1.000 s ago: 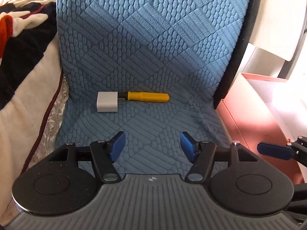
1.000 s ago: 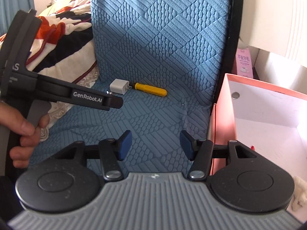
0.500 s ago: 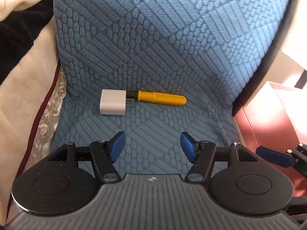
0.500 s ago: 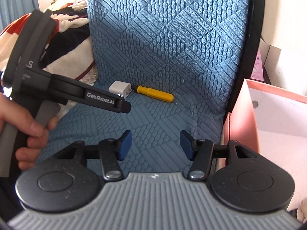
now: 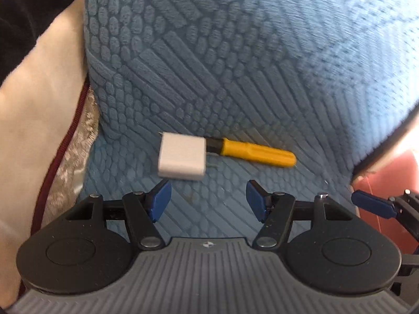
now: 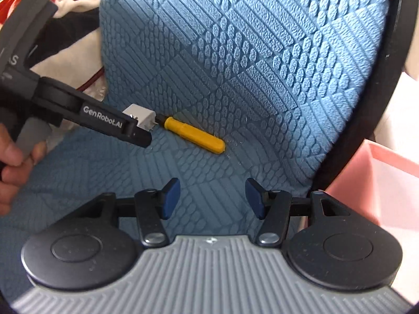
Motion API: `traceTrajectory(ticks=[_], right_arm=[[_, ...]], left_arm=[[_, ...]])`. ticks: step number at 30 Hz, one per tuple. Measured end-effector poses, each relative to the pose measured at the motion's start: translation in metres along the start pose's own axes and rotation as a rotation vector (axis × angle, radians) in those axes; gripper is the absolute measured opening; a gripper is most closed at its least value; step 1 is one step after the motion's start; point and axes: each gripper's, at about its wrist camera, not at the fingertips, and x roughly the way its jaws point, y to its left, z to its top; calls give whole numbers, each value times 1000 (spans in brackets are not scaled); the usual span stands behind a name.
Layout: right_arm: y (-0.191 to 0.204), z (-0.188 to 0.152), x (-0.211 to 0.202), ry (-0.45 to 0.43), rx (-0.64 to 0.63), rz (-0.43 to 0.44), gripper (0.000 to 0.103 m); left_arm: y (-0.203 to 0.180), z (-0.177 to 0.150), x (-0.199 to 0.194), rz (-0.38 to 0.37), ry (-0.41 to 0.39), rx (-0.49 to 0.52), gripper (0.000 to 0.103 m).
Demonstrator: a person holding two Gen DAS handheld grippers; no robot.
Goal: Organize rigid objects
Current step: 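Move right tool to yellow screwdriver handle while left tool holds charger, then close right tool on screwdriver handle and lift it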
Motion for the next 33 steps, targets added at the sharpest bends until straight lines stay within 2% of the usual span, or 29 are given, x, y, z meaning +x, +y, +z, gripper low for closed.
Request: traceTrajectory(ticks=[6,9,15,19,22,25,26,30,33], right_arm=[[-5,15,23,-14,32,37,58],[0,25,37,-28,-16,42,58],[5,41,70,-13,-64,61,57],[4,45,85,1,-75,76,56],[5,40,96,39,-113,72,42],[0,39,96,53,-92,103,36],[-1,39,95,62,-97,111,34],[0,37,88,77,-129,114,31],[0,32,77,80,-133,112,29]], left_arm=[[16,13,5,24,-2,-39,70],[22,17,15,36,24,-38,74],[32,28,18,9,3,-19,74],[40,35,20,-1,6,-43,74],[51,36,24,-16,10,-65,74],[52,35,23,-12,4,-57,73],[52,35,23,-11,1,-54,72],[44,26,21,-20,-19,-49,54],[36,21,17,-2,-30,-29,53]])
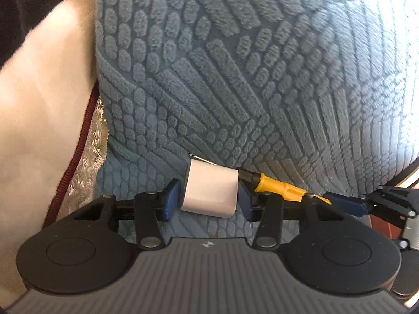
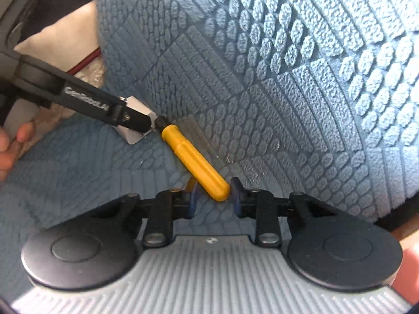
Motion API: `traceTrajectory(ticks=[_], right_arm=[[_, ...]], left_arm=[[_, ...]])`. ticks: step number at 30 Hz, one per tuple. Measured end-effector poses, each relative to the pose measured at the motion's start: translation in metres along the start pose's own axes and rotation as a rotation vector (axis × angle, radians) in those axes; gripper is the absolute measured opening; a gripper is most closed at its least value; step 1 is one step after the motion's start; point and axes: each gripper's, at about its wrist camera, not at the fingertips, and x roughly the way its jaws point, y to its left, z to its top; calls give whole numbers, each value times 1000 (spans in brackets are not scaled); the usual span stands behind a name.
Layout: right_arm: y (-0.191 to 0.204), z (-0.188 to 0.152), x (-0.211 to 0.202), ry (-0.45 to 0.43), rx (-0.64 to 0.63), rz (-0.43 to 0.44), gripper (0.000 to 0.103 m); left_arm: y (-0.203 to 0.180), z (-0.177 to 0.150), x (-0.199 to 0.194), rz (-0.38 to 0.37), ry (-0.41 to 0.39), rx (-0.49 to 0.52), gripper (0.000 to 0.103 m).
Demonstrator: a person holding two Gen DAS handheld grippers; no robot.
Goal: Organize rigid objects
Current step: 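Close right tool on screwdriver handle and lift it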
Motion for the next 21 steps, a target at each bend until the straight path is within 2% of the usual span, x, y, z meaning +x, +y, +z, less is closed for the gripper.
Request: traceTrajectory(ticks=[7,17,21], right_arm=[[8,-13,-32,-19,43,5,27],[30,-42,-94,-5,62,7,22],[41,-47,-96,8,72,-8,21]], left_arm=[[-17,0,-3,19,-5,11,50],[-23,-24,-35,-31,9,-53,47],[-22,-40,-48,-53,7,-64,47]])
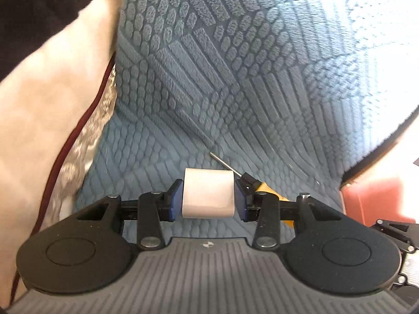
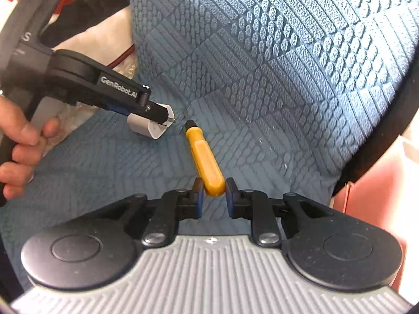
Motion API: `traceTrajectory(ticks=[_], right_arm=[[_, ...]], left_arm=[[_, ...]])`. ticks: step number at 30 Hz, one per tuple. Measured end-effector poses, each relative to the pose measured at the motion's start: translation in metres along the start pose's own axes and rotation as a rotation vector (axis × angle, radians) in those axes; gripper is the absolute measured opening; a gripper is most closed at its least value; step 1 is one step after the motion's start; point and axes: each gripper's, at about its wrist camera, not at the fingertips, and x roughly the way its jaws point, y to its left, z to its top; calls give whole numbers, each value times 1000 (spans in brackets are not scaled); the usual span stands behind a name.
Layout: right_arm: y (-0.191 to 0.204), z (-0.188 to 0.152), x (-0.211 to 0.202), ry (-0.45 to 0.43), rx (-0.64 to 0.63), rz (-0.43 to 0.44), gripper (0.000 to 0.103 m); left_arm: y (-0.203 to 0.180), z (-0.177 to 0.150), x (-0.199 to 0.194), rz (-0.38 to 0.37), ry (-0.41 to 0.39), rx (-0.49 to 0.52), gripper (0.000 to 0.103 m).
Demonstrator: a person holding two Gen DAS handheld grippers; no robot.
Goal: Organize rigid objects
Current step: 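Close right tool on screwdriver handle and lift it, then carry screwdriver in right tool over box while left tool carries charger there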
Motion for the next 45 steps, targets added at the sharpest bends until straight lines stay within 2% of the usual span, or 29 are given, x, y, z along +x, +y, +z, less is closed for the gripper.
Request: traceTrajectory(ticks=[3,11,17,23,32,36,41,45], right_arm=[[0,-6,-1,-4,9,-17,21],[13,-35,-33,-13,55,-67,20],[24,-58,-55,-22,138,-96,20],[42,-76,-74,-30,154,-111,20],[55,-114,-95,3,211,-119,20],[63,-124,-100,14,208,-121,20],[65,-124,-86,46,201,-107,21],[60,-121,-79,48,240,-125,41]], left_arm=[[-4,-9,-11,-12,0,-7,47],[-20,-36,-34,-40,10,19,47],[-27,-61,-51,-52,14,30,47],[-25,-82,-70,-58,10,21,47],[-31,-111,-87,-62,28,60,47],[-35,-123,-94,-65,31,46,47],[-38,-132,-101,-63,34,41,47],[-38,-135,-101,-60,43,36,47]])
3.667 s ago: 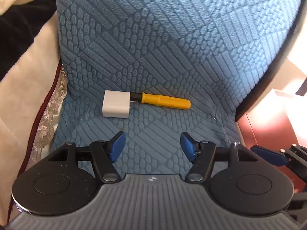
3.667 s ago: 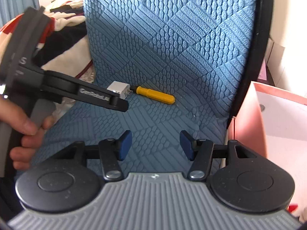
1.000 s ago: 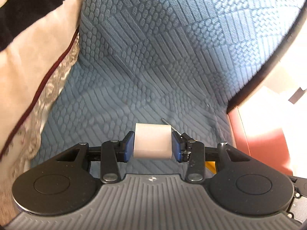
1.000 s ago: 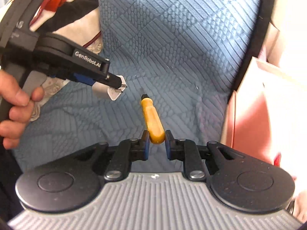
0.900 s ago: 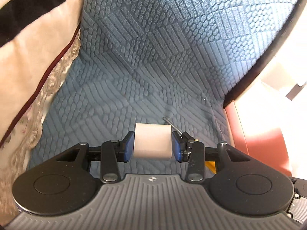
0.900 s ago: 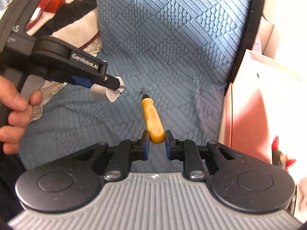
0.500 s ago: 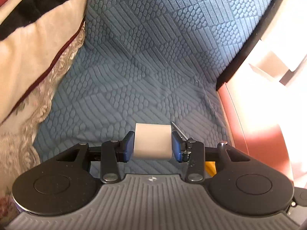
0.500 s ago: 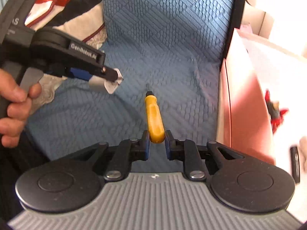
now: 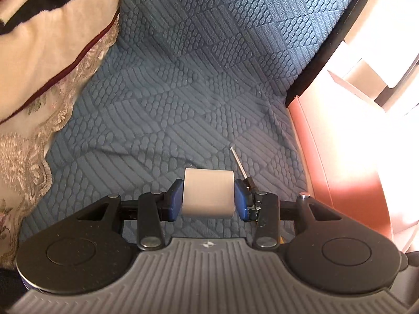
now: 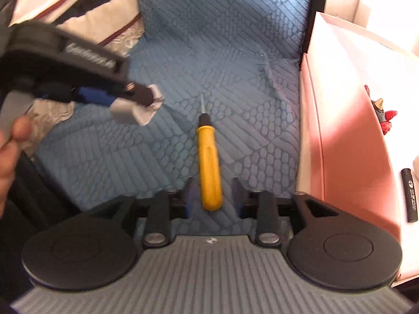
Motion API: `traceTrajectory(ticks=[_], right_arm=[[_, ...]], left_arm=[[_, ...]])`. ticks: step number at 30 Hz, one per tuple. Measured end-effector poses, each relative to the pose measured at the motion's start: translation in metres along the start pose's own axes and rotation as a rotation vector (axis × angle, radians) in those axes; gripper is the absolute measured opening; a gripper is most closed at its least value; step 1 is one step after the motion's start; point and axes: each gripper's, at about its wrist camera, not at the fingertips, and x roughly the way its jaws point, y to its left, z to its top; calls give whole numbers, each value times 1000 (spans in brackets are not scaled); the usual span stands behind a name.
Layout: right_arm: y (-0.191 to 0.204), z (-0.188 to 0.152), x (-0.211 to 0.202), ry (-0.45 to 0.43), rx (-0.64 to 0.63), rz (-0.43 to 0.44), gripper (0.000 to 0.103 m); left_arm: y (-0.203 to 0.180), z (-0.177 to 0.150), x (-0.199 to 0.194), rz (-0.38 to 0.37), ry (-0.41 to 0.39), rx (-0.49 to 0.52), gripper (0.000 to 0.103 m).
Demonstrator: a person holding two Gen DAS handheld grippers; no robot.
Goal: Organize rigid objects
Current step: 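Carry screwdriver in right tool over box while left tool carries charger there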
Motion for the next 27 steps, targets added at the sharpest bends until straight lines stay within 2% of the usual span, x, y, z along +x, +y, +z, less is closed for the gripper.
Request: traceTrajectory(ticks=[9,18,21,27], right_arm=[[4,18,20,-18,19,31,42],[9,32,37,-13,-37,49,40],[12,34,42,-7,-71,37,39],[10,34,54,5,-59,21,37]], left_arm=[[4,5,2,-27,-13,-29,47],[6,8,3,-29,-20,-35,47],[6,8,2,-33,-20,-33,47],[5,9,3,-36,-21,-28,47]])
